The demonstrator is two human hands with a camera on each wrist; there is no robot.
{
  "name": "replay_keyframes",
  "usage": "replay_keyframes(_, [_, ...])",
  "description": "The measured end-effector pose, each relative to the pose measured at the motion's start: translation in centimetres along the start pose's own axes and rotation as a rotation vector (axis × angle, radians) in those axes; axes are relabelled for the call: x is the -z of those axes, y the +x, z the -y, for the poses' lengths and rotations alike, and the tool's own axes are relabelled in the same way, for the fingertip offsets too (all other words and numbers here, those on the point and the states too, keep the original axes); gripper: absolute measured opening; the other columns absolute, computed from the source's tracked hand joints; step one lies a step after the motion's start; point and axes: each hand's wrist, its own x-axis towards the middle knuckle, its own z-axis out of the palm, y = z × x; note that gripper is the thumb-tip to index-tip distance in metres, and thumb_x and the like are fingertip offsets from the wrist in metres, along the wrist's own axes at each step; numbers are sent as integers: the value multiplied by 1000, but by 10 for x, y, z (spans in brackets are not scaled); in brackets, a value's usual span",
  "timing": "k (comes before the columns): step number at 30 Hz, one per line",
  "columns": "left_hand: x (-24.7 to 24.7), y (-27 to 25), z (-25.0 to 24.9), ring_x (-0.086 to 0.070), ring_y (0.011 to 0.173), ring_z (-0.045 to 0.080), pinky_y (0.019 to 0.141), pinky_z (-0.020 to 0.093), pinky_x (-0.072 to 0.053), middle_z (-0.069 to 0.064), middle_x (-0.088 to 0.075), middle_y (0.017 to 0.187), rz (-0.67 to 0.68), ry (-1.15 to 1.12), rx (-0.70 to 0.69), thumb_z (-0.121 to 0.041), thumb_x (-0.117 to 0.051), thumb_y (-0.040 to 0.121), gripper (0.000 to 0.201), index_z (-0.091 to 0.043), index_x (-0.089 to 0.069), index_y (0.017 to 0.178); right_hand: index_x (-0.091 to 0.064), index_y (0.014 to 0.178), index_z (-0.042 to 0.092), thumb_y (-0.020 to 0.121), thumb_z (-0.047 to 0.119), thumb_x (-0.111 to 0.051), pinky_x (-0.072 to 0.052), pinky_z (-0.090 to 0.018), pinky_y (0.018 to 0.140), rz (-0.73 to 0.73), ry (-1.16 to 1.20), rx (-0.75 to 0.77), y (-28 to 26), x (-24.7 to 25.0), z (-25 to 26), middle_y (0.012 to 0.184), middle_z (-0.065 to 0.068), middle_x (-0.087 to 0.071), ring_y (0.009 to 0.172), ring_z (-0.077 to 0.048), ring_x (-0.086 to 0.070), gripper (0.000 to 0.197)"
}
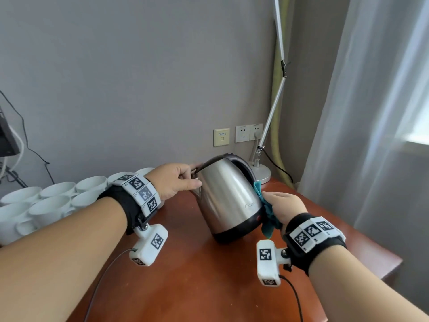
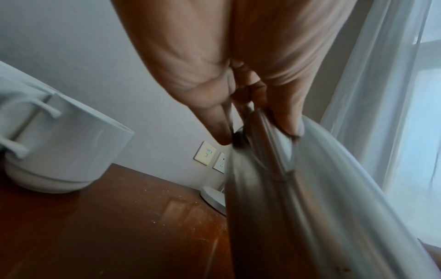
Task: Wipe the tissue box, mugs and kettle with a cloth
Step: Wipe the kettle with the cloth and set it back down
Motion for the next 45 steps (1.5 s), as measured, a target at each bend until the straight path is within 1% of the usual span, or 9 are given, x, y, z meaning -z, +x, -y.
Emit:
replay_keyframes(4, [6,-13,-1,-47,132,-15,92,3,-43,0,-59,144,56,-114,36,6,-78,86,38,-7,-49,64,-84,74,29,91,26,-76,-61,-52,91,32,24,-41,0,-3,-5,81,-12,-78,82,-31,-71,19])
replay_keyframes(12, [-4,-11,-5,-70,89,-11,68,5,-46,-6,-58,144,-41,-20,-8,4,-76,89,45,-8,-42,63,-80,80,22,94,17,-69,-60,-38,78,32,-32,59,-13,2,4,84,-5,-76,74,-22,-68,18])
replay_keyframes(17, [-9,-5,-21,-68,114,-3,97,24,-51,-10,-55,152,12,106,-87,-9,-82,88,47,-16,-45,60,-78,93,23,98,13,-60,-47,-24,50,68,-131,176,-35,11,12,69,-1,-69,55,-20,-59,22])
replay_keyframes(21, [-22,-9,-41,-59,127,-7,112,32,-43,-21,-54,150,100,121,-133,-11,-85,86,46,-15,-46,62,-67,84,20,100,9,-48,-42,-29,62,74,-223,350,-40,0,36,74,0,-62,73,-22,-55,27])
replay_keyframes(25, [-22,-12,-43,-56,131,-4,113,34,-40,-21,-52,152,81,197,-134,-17,-85,86,46,-14,-45,63,-66,138,28,103,17,-49,-37,-30,115,127,-155,473,-49,-11,54,139,13,-60,124,-8,-53,41])
replay_keyframes(30, [-15,-10,-25,-71,112,16,104,40,-50,-4,-68,138,-60,115,-41,-27,-86,84,50,-17,-45,57,-69,134,28,102,2,-53,-16,3,108,237,-456,766,-63,-20,38,151,28,-44,134,10,-36,44])
replay_keyframes(34, [-14,-4,-9,-76,94,41,83,62,-60,17,-77,107,-202,-55,147,-62,-84,58,46,-23,-58,57,-75,125,26,99,-4,-50,-45,-19,104,120,-345,554,-49,-3,13,131,19,-64,117,-1,-58,47])
replay_keyframes(37, [-14,-12,-7,-75,89,39,83,58,-63,25,-74,98,-275,-197,265,-38,-88,80,36,-15,-62,73,-77,119,25,93,-9,-46,-55,-30,63,7,-84,265,-35,15,1,88,0,-75,66,-15,-64,53])
replay_keyframes(45, [-26,-34,5,-70,92,37,93,56,-57,18,-71,93,-337,-676,524,-18,-63,104,16,-1,-63,104,-74,108,13,98,-13,-43,-56,-40,75,17,369,-17,-35,33,-11,98,-18,-72,83,-34,-67,42])
